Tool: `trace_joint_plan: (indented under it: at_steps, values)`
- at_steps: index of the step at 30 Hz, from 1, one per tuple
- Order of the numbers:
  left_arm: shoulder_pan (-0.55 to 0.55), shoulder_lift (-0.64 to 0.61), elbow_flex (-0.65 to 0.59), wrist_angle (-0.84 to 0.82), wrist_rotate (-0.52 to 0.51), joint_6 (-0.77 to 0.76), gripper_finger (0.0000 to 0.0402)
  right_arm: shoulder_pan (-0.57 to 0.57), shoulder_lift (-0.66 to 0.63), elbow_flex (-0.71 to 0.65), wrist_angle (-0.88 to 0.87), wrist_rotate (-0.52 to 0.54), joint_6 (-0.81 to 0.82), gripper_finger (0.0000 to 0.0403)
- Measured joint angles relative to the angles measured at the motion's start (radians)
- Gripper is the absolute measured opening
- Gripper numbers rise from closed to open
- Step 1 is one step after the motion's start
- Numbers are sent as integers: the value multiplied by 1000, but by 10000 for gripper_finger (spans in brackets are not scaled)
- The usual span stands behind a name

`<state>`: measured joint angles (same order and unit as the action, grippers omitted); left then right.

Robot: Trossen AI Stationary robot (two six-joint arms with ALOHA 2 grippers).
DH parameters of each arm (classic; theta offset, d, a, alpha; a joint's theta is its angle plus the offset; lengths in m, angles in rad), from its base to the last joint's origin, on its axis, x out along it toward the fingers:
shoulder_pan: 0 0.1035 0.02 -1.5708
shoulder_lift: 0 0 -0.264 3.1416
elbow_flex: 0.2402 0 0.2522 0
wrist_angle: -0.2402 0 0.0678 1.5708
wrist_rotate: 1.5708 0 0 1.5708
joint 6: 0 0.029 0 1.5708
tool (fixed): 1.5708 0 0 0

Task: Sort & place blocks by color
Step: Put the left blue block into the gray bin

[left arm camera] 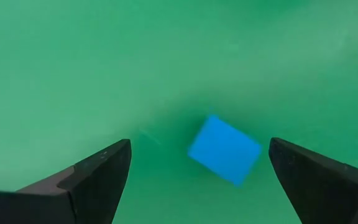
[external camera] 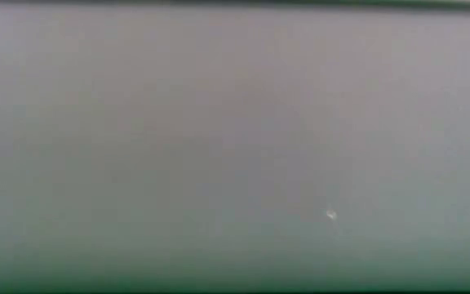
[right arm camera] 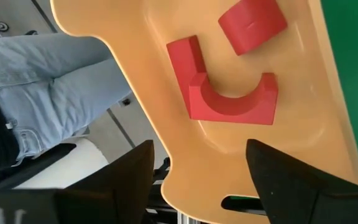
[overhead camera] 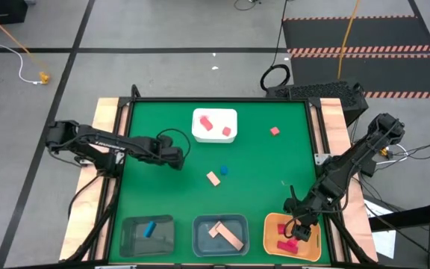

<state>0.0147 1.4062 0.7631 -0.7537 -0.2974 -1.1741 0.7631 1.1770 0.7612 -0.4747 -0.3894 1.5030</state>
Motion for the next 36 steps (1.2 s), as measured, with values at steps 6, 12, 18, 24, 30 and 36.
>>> trace_joint_plan:
  at_steps: [6,12,18,24,30,36]
  values:
    - [-12,9,0,29,80,-291,381,0,0,0,0,25,2,244]
    - [-47,56,0,136,67,-433,381,-3,0,0,6,80,-2,244]
    - [-39,148,0,180,48,-433,381,-3,-1,0,13,155,-15,244]
    - [-35,179,4,177,24,-455,381,-3,-1,0,41,214,-15,244]
    - [-33,180,-2,188,-93,-325,381,-3,-1,0,44,261,-31,244]
    - [-14,181,-3,183,-123,-191,381,-3,-1,0,44,263,-67,244]
